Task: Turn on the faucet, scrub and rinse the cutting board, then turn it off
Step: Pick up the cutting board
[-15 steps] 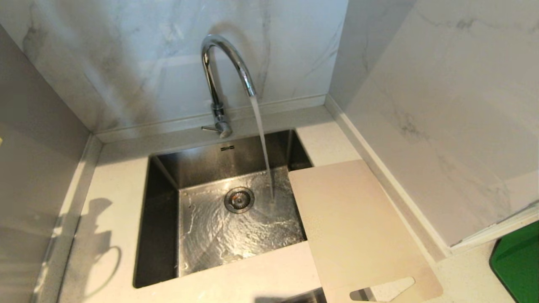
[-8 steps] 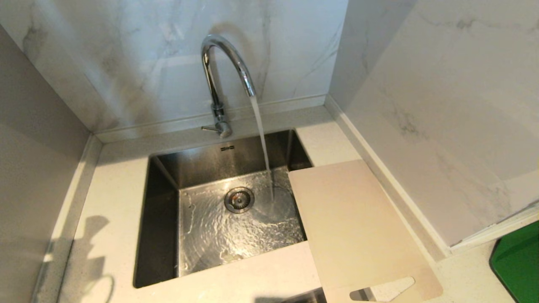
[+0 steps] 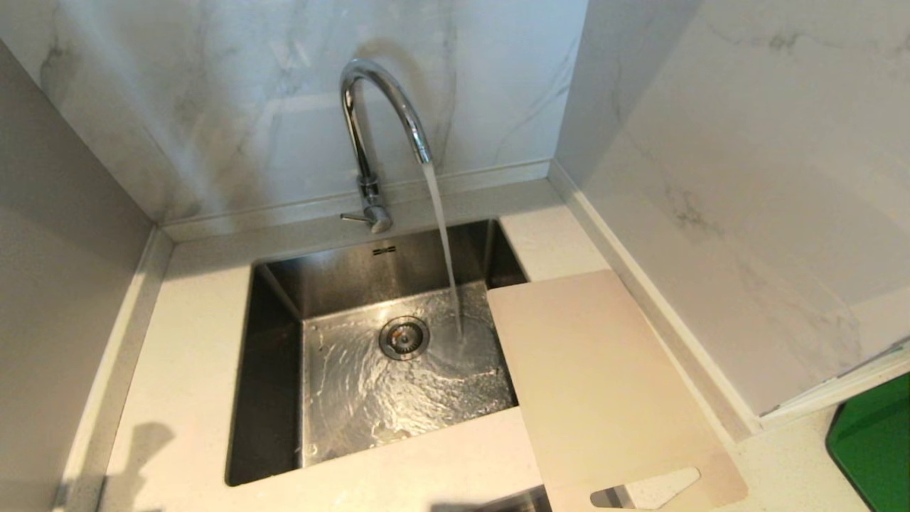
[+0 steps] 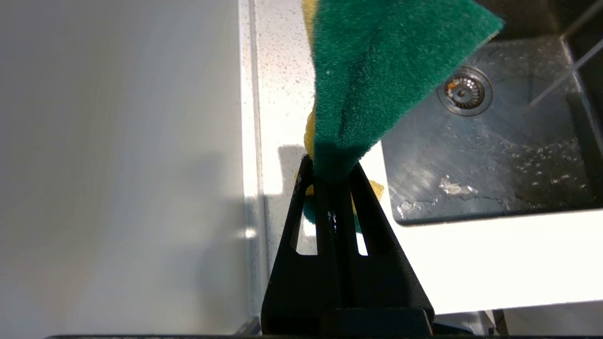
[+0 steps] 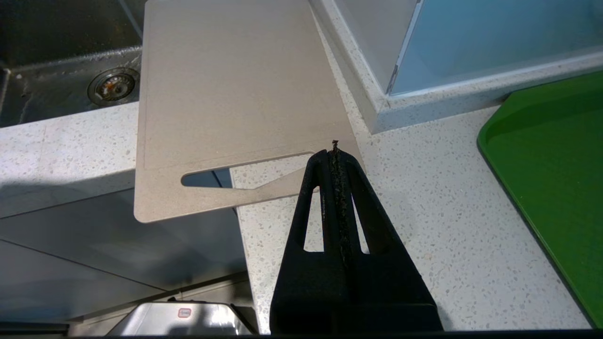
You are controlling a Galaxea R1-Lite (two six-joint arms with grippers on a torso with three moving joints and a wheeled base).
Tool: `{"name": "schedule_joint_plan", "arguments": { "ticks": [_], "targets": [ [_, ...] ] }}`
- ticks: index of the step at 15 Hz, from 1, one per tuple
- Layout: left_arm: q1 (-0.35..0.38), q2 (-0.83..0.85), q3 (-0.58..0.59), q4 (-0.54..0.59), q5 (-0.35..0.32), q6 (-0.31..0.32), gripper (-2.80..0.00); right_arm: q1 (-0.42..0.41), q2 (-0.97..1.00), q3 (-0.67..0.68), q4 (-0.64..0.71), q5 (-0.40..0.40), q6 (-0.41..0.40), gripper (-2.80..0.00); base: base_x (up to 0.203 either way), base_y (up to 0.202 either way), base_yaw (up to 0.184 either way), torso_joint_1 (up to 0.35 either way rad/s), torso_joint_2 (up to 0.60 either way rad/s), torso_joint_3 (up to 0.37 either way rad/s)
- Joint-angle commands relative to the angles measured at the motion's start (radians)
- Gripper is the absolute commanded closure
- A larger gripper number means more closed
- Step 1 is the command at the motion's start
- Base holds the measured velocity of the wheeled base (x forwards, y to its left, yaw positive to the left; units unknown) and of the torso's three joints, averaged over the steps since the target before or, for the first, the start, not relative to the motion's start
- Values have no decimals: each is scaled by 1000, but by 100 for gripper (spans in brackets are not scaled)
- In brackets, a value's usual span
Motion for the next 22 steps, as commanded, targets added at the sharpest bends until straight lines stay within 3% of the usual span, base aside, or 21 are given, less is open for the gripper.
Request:
{"name": "schedule_joint_plan", "arguments": {
  "ticks": [1,5,8,14,20,22],
  "targets": [
    [-16,-116,65,1,-1,-2,0,0,-2,0,0,0,0,0,0,0,0,0,0,0],
    [-104,-251,158,6,9,-2,0,0,-2,1,0,0,0,0,0,0,0,0,0,0],
    [-131,-289,221,-12,43,-5,0,0,-2,0,0,0,0,0,0,0,0,0,0,0],
    [-131,-289,365,-218,55,19,0,-1,-2,0,0,0,0,0,0,0,0,0,0,0],
    [-183,-296,354,-229,71,21,0,0,-2,0,0,0,1,0,0,0,0,0,0,0],
    [-224,-384,354,-194,98,46,0,0,-2,1,0,0,0,0,0,0,0,0,0,0]
  ]
}}
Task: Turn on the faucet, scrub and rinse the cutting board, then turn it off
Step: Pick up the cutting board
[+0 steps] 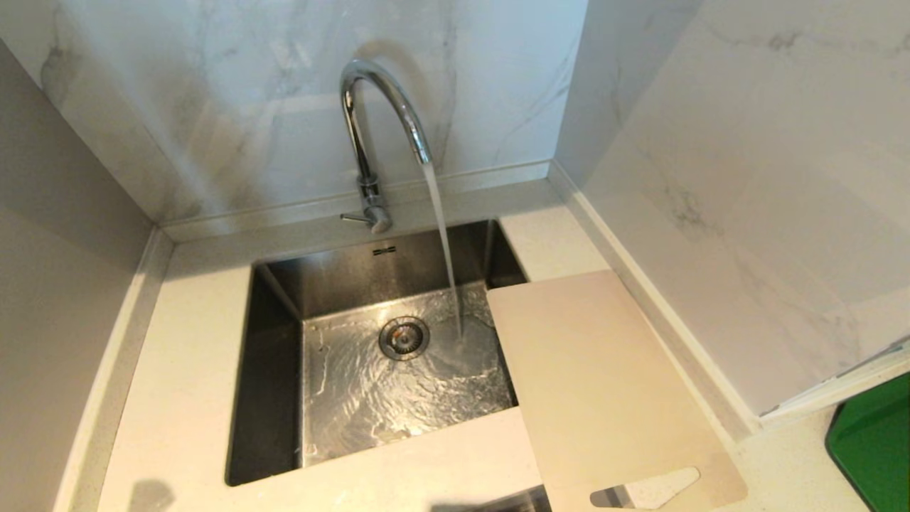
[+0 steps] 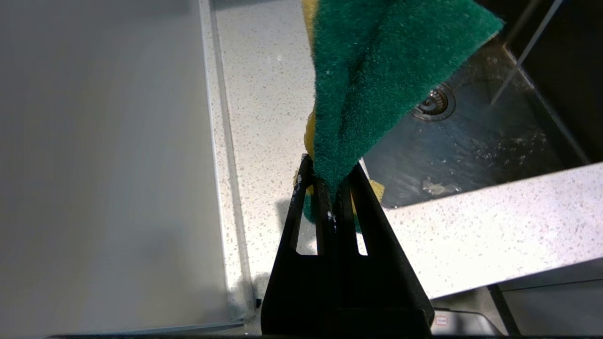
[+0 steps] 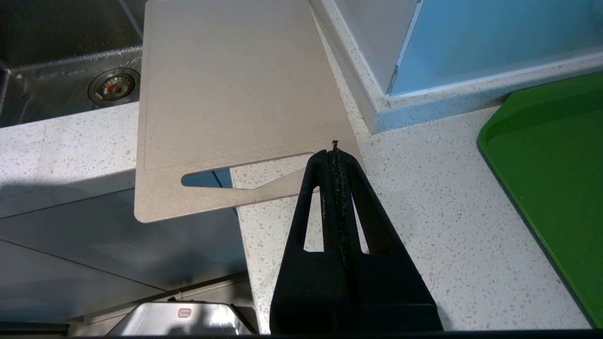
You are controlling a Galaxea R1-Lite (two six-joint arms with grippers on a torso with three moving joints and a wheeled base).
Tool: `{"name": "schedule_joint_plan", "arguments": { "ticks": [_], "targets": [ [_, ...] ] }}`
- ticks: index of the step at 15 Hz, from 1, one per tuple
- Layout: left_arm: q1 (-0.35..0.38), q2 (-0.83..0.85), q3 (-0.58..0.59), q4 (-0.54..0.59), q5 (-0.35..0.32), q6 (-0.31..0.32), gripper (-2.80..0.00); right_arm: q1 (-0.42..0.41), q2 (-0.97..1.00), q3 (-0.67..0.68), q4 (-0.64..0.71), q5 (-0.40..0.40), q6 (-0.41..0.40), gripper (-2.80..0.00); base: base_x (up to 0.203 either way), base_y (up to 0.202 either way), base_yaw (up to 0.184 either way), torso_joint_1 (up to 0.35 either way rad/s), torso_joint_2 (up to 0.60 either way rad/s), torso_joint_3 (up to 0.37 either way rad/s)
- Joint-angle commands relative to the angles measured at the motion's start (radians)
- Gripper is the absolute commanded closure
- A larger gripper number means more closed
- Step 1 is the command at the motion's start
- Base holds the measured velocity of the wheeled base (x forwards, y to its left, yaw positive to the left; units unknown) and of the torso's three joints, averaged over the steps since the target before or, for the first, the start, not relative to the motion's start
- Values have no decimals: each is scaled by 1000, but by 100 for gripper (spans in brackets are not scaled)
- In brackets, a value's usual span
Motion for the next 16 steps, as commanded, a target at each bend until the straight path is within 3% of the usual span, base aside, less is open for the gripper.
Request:
{"name": "schedule_joint_plan", "arguments": {
  "ticks": [1,4,8,11,16],
  "targets": [
    [-36,-130,6,62,15,48,0,0,-2,2,-1,0,1,0,0,0,0,0,0,0],
    [-53,-253,55,141,44,103,0,0,-2,0,-1,0,0,0,0,0,0,0,0,0],
    [-54,-253,122,-9,4,107,0,0,-2,1,-1,0,0,0,0,0,0,0,0,0],
    [-54,-253,124,94,-41,107,0,-1,-2,0,-1,0,0,0,0,0,0,0,0,0],
    [-54,-254,124,87,-48,94,0,0,-2,0,-1,0,1,0,0,0,0,0,0,0]
  ]
}}
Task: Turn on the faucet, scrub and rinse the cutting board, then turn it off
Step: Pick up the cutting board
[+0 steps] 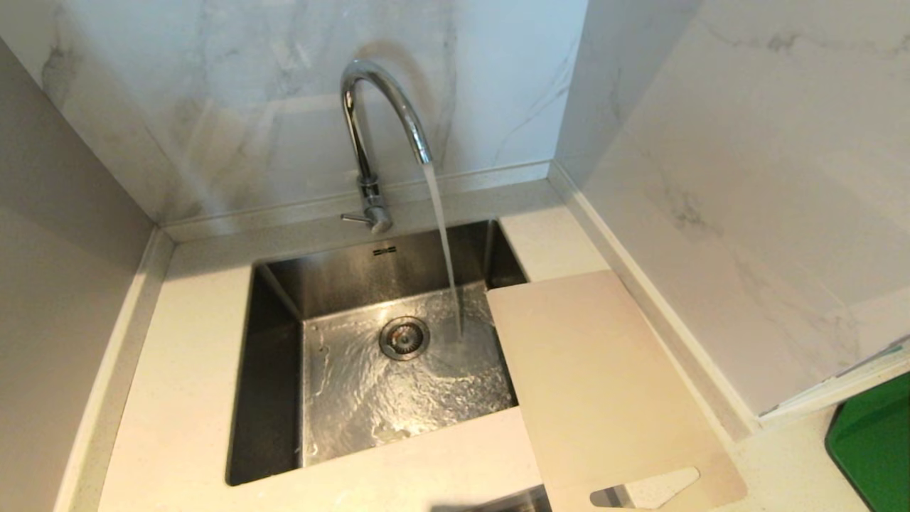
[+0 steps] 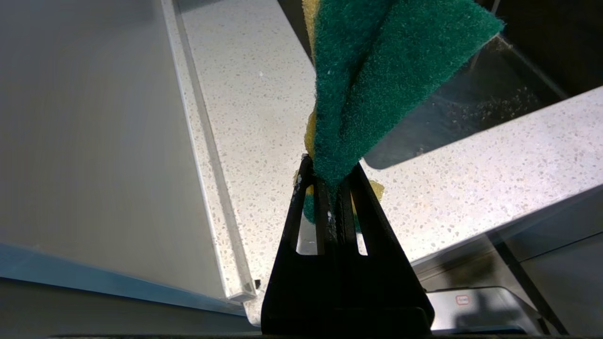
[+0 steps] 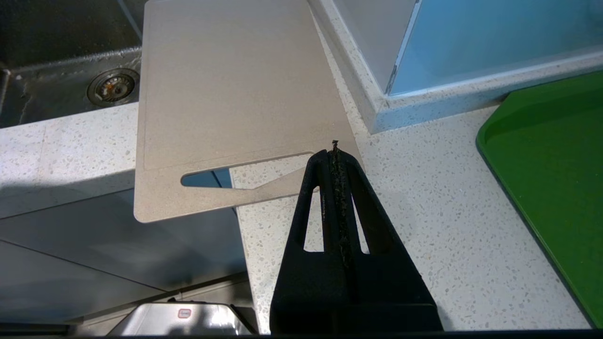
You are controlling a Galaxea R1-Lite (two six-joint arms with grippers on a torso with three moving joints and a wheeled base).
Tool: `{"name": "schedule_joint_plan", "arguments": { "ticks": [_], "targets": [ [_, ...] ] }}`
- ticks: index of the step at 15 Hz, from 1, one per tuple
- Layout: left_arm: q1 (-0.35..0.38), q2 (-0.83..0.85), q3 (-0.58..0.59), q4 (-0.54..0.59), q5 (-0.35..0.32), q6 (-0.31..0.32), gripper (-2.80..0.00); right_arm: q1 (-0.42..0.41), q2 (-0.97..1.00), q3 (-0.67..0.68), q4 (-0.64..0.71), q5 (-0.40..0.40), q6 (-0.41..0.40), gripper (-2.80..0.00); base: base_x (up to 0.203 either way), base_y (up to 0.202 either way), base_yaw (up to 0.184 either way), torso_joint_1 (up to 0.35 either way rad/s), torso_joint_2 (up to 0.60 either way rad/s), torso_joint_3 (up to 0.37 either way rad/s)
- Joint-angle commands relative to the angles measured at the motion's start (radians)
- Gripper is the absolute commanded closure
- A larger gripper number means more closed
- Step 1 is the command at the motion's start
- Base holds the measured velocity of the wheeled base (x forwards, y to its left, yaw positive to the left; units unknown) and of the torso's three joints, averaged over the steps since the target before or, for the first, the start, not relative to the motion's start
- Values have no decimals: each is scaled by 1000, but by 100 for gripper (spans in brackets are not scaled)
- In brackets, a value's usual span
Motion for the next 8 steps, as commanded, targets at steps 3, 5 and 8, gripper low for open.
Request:
{"name": "schedule_joint_plan", "arguments": {
  "ticks": [3,5,8],
  "targets": [
    [-1,-3,2,-3,11,-44,0,1,-2,0,0,0,1,0,0,0,0,0,0,0],
    [-1,-3,2,-4,11,-46,0,-1,-2,0,0,0,0,0,0,0,0,0,0,0],
    [-1,-3,2,-3,15,-86,0,1,-2,1,0,0,0,0,0,0,0,0,0,0]
  ]
}}
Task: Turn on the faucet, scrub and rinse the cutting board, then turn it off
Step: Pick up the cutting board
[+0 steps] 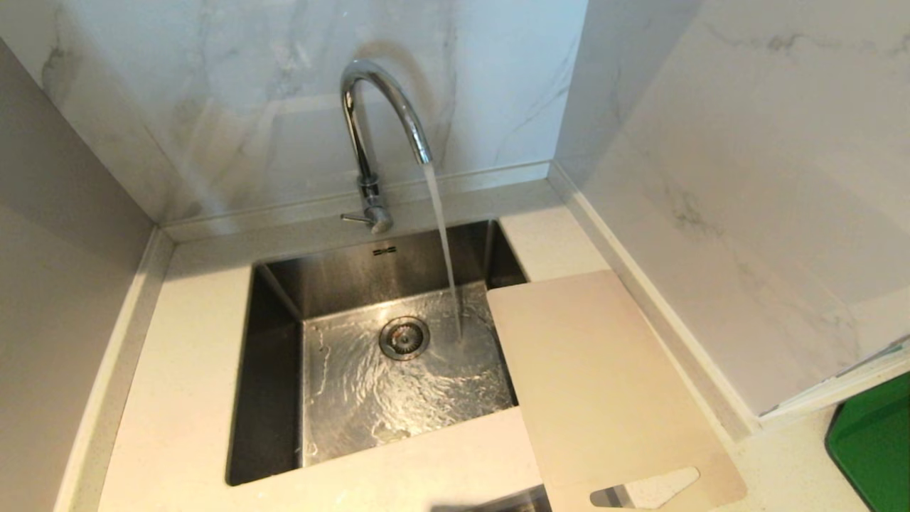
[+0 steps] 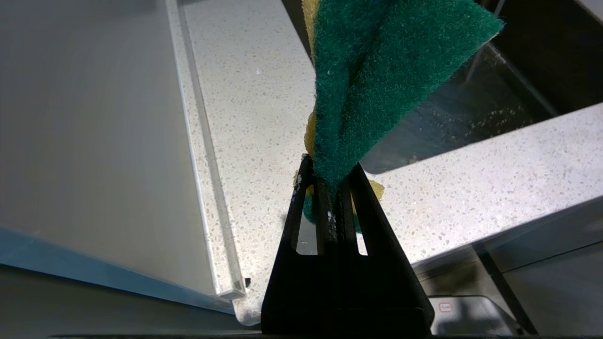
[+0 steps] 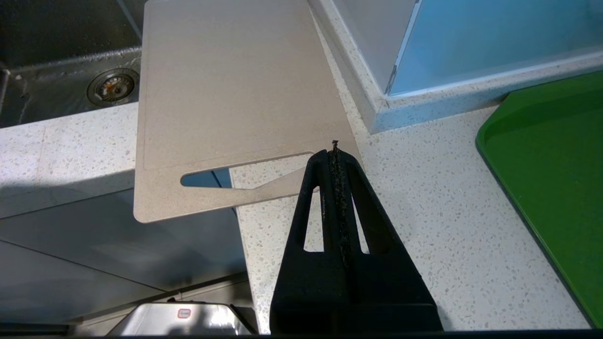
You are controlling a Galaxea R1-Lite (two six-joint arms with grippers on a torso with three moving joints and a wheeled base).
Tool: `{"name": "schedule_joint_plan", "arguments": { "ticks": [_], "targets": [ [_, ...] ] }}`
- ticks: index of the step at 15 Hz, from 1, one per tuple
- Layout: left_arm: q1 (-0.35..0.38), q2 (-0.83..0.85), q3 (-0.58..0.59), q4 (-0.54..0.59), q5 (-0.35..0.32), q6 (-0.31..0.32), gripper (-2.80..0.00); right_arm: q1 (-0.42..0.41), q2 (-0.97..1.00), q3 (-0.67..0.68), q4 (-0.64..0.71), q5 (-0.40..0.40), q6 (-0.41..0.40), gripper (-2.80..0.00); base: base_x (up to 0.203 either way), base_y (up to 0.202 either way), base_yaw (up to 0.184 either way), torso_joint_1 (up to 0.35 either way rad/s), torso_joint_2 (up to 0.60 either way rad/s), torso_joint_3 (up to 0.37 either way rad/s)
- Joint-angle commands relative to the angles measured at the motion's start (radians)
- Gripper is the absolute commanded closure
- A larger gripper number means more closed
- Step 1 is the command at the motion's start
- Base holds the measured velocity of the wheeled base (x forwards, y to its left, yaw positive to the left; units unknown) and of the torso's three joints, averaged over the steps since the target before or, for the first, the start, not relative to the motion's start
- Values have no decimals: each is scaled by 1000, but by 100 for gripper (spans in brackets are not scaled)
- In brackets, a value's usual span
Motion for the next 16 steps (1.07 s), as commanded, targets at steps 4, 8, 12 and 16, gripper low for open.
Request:
{"name": "schedule_joint_plan", "arguments": {
  "ticks": [4,8,12,16],
  "targets": [
    [2,0,2,1,7,-31,0,0,-2,1,0,1,0,0,0,0,0,0,0,0],
    [6,1,2,-1,7,-31,0,1,-2,0,0,1,0,0,0,0,0,0,0,0],
    [6,1,2,-1,7,-32,0,0,-2,1,0,1,1,0,0,0,0,0,0,0],
    [6,1,2,-2,9,-37,0,1,-2,1,0,1,0,0,0,0,0,0,0,0]
  ]
}}
